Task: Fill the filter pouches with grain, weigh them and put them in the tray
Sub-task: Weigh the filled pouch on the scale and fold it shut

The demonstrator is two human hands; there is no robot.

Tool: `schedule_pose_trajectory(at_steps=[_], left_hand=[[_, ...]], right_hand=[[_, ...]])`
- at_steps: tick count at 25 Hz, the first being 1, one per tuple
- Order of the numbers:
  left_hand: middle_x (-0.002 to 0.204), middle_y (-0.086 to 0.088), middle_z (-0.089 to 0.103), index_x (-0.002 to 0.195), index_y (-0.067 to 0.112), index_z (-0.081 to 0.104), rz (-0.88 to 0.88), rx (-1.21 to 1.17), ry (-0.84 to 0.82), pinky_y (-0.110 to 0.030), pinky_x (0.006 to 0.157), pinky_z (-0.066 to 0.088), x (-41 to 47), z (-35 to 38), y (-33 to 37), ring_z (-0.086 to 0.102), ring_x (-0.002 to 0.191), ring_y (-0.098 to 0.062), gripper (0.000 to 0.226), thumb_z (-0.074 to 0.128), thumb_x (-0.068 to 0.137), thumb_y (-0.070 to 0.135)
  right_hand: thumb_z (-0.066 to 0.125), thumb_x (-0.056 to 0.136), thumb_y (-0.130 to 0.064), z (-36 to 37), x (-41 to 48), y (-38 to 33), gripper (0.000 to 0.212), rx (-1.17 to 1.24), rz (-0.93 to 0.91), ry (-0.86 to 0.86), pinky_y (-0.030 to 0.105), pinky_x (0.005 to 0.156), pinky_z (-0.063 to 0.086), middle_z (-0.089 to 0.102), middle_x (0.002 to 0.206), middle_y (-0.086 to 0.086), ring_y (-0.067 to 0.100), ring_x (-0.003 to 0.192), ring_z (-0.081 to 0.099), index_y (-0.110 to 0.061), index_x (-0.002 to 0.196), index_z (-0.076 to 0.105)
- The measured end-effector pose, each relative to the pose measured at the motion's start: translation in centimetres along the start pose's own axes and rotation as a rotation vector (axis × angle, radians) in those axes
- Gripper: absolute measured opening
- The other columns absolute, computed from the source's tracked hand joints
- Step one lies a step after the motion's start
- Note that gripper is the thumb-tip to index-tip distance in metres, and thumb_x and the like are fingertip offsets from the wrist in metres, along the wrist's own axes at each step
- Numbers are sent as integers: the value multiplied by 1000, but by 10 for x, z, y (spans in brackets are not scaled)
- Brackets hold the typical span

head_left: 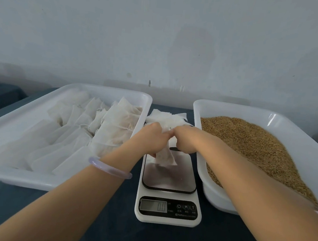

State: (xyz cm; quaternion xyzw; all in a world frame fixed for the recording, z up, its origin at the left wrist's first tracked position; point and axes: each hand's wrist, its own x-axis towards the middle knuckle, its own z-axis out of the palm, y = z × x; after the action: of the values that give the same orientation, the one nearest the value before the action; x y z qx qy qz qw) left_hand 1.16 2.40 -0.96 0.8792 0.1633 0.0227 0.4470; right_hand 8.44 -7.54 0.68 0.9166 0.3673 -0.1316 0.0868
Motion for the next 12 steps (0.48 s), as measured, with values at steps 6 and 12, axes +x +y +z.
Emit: schedule_pose_trajectory(at_steps=[6, 12], left_hand=[[100, -26, 63, 111, 0, 58, -67, -85, -63, -50, 74, 58, 1, 1, 1, 66, 92, -36, 53, 40, 96, 47], [104, -4, 64, 104, 10, 56, 58, -53, -154, -34, 80, 55, -11, -6, 1, 63, 94, -15, 66, 76, 62, 57]], right_hand=[[52, 83, -14, 3, -29, 19, 44, 611, -138, 121, 28, 82, 50, 64, 108, -9, 13, 100, 61, -18, 127, 53], [68, 77, -27, 23, -30, 12, 22, 276, -151, 313, 25, 62, 39, 61, 90, 2, 21, 84, 57, -13, 93, 61]])
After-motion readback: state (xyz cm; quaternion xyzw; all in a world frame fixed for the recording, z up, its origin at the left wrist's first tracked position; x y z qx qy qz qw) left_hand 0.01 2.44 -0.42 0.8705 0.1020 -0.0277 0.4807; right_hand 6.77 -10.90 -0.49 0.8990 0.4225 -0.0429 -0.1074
